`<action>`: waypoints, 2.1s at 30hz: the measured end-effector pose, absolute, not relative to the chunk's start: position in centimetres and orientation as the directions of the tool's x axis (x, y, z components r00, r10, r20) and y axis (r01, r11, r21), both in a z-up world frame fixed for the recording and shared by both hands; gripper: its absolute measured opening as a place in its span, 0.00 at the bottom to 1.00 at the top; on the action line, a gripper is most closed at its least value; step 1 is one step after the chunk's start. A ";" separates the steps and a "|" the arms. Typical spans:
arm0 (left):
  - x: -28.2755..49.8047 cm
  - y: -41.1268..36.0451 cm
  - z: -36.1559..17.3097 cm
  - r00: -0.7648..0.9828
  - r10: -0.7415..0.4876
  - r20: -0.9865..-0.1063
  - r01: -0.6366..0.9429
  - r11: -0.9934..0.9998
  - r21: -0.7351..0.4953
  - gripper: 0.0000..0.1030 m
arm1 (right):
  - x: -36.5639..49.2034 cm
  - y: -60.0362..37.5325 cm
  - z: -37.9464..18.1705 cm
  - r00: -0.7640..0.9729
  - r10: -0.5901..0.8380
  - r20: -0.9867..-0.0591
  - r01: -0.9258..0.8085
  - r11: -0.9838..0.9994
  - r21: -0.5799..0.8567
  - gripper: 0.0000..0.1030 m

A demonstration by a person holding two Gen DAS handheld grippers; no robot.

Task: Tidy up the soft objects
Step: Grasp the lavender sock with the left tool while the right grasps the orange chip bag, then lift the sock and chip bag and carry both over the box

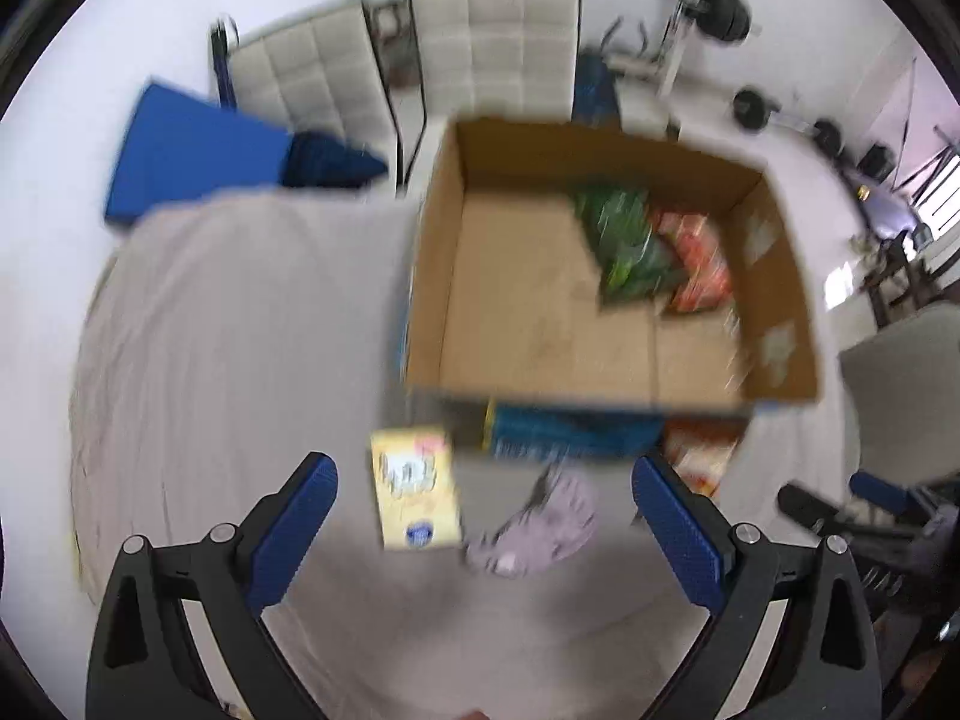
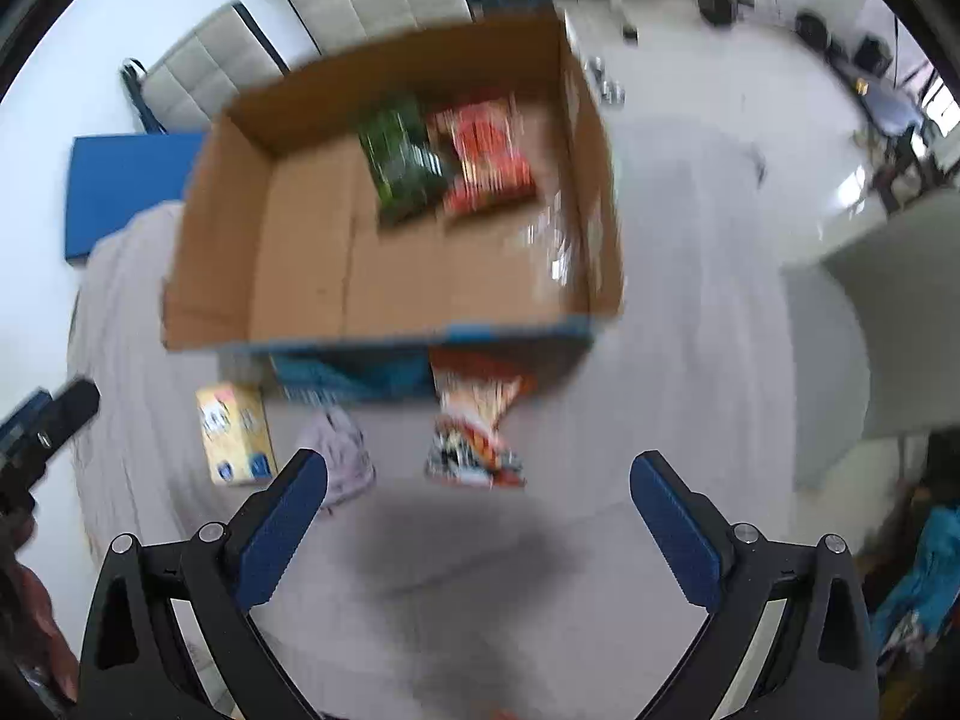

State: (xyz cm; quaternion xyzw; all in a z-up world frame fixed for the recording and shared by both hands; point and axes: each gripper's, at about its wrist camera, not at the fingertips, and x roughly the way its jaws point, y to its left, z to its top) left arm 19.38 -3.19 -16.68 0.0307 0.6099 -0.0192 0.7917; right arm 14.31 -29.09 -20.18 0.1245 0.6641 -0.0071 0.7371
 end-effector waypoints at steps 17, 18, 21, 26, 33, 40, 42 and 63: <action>18.6 -8.8 -34.0 -0.085 0.037 -0.996 0.270 0.963 0.013 0.76 | 15.7 -28.2 -34.2 -0.043 0.264 -0.964 0.379 0.897 0.229 0.67; 18.8 -9.1 -34.7 -0.104 0.035 -0.994 0.270 0.963 0.006 0.65 | 15.7 -28.2 -34.3 -0.040 0.241 -0.970 0.376 0.902 0.209 0.60; 19.0 -9.0 -35.8 -0.154 -0.013 -0.988 0.212 0.976 -0.046 0.48 | 15.6 -28.2 -34.3 -0.045 0.241 -0.969 0.357 0.910 0.210 0.36; 17.2 -6.9 -35.8 -0.232 -0.111 -0.966 -0.004 0.994 -0.113 0.47 | 13.5 -28.8 -33.9 -0.133 0.224 -0.965 0.289 0.940 0.179 0.27; 14.7 -6.7 -36.8 -0.242 -0.128 -0.962 -0.022 0.992 -0.127 0.47 | 11.1 -29.9 -34.4 -0.199 0.202 -0.959 0.231 0.961 0.154 0.36; 13.6 -7.2 -37.5 -0.212 -0.112 -0.971 0.015 0.993 -0.118 0.38 | 10.7 -30.3 -35.7 -0.160 0.226 -0.961 0.299 0.939 0.171 0.38; 13.2 -7.1 -37.1 -0.200 -0.118 -0.973 0.011 0.992 -0.122 0.37 | 10.6 -30.1 -35.6 -0.158 0.202 -0.967 0.282 0.947 0.152 0.35; 10.4 -8.4 -22.4 0.062 -0.183 -0.981 0.079 0.981 -0.178 0.37 | 10.0 -26.3 -22.9 -0.036 0.241 -0.970 0.066 0.969 0.238 0.31</action>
